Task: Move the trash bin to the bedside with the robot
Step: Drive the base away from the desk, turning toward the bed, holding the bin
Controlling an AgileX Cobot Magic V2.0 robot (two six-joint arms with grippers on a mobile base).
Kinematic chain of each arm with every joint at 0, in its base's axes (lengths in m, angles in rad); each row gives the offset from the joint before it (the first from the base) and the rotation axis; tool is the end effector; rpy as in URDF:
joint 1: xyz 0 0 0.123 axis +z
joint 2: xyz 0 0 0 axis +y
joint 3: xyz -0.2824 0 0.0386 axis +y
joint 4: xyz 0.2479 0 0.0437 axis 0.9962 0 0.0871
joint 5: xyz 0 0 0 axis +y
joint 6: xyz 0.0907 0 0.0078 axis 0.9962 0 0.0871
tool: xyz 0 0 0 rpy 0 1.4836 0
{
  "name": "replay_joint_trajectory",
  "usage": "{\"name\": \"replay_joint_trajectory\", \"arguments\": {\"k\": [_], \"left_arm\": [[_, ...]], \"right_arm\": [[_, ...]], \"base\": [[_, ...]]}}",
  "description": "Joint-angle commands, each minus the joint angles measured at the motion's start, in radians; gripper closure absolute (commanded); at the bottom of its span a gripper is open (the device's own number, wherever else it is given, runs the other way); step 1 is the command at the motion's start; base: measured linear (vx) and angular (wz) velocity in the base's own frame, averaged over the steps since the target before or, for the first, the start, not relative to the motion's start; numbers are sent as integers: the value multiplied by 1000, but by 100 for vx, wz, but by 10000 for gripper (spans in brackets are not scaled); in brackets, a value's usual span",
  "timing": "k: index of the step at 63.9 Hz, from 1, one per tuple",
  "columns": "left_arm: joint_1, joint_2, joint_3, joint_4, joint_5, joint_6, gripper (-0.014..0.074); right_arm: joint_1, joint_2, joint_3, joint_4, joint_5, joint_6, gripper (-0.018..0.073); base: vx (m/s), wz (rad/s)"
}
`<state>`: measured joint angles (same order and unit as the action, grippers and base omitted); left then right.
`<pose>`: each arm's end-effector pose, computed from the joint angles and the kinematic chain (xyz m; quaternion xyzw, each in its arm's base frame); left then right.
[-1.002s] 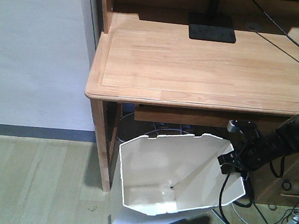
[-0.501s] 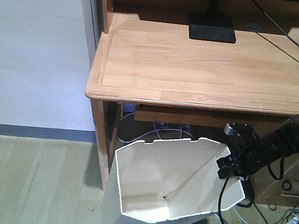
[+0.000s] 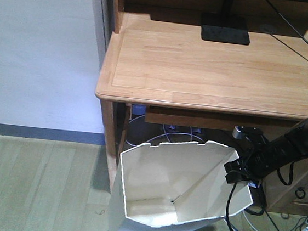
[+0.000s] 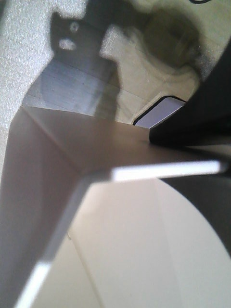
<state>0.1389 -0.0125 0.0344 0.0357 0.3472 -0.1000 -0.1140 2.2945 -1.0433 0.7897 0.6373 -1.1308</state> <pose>0.0527 0.0085 0.1709 -0.0856 0.7948 0.0266 0.6003 0.3314 0.0009 0.0052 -0.1551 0.9633 0.2177 0.0256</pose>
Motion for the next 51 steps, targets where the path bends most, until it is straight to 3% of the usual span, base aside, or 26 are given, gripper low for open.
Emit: {"name": "replay_joint_trajectory", "arguments": {"k": [1,25,51], "left_arm": [[-3,-14,3,-2,-66,-4,603],[-3,-14,3,-2,-66,-4,603],[-3,-14,3,-2,-66,-4,603]], "right_arm": [[-2,-73,-14,86,167,0,564],[-2,-73,-14,86,169,0,564],[-2,-73,-14,86,169,0,564]], "base": [[-4,11],[-7,24],[-10,50]]}}
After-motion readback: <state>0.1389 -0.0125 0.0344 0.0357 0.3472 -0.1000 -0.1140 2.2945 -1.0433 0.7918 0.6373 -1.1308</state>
